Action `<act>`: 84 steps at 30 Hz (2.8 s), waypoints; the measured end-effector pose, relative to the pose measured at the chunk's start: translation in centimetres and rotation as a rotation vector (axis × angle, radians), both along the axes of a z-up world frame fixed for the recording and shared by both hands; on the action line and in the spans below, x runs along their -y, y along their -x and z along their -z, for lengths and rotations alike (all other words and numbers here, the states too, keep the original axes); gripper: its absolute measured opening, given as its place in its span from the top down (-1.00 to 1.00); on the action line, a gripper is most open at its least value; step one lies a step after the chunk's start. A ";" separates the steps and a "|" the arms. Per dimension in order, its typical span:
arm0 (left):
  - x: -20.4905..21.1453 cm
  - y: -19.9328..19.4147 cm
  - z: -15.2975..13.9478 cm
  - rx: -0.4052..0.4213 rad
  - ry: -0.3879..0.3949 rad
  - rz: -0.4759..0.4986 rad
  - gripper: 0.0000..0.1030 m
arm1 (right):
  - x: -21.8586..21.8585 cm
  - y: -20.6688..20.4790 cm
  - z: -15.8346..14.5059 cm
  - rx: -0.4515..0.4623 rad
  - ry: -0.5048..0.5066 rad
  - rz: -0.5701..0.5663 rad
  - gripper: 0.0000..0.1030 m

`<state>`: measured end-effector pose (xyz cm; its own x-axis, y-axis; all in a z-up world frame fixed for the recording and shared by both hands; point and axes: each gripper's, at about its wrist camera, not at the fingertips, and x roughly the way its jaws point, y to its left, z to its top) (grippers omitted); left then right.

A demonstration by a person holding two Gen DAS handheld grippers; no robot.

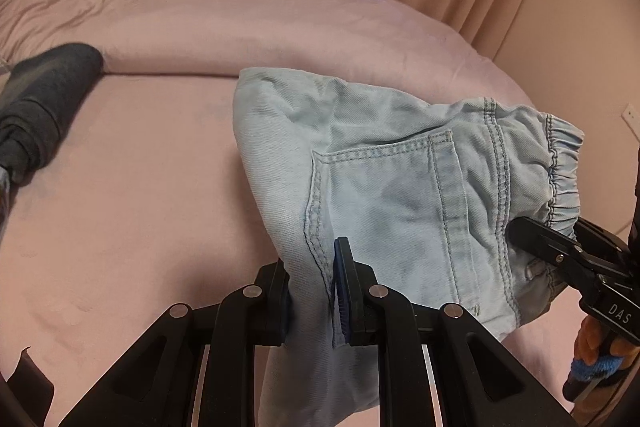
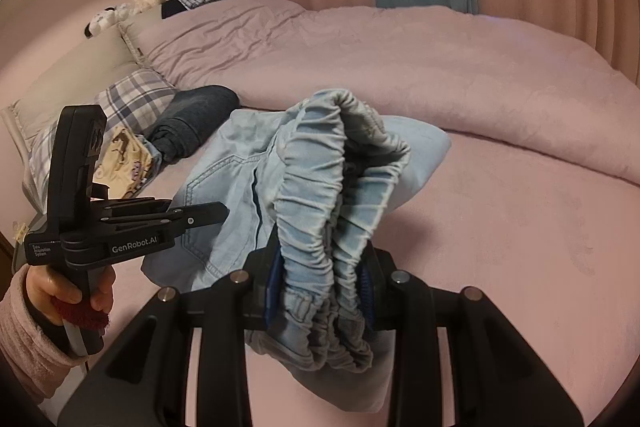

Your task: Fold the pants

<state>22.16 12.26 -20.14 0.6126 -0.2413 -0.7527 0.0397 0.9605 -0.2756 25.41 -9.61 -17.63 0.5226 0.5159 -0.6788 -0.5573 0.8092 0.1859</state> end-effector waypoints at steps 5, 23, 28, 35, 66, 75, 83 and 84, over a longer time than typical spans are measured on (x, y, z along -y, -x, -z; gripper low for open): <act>0.3 -1.1 1.9 -0.043 -0.002 0.012 0.68 | 0.2 -1.4 2.0 -0.051 0.010 0.020 0.38; 0.6 -3.0 4.0 -0.102 -0.041 0.029 0.68 | 0.0 -4.1 5.5 -0.143 0.048 0.054 0.37; 0.7 -3.1 4.3 -0.099 -0.058 0.035 0.68 | -0.2 -4.7 6.6 -0.169 0.079 0.073 0.34; 0.6 -3.3 4.7 -0.093 -0.065 0.040 0.53 | -0.3 -5.3 7.8 -0.212 0.092 0.102 0.20; 3.5 -0.8 2.3 0.016 -0.201 0.051 0.31 | -0.7 -2.6 2.9 0.021 0.191 0.135 0.14; 5.3 -1.6 4.7 -0.020 -0.270 0.079 0.31 | -1.9 -3.5 8.0 -0.048 0.343 0.088 0.21; 5.1 1.2 0.4 0.035 -0.281 0.032 0.30 | -1.8 -2.5 5.2 -0.074 0.275 0.111 0.23; 5.1 1.9 -0.6 0.050 -0.286 0.026 0.30 | -1.7 -1.7 4.7 -0.064 0.267 0.116 0.21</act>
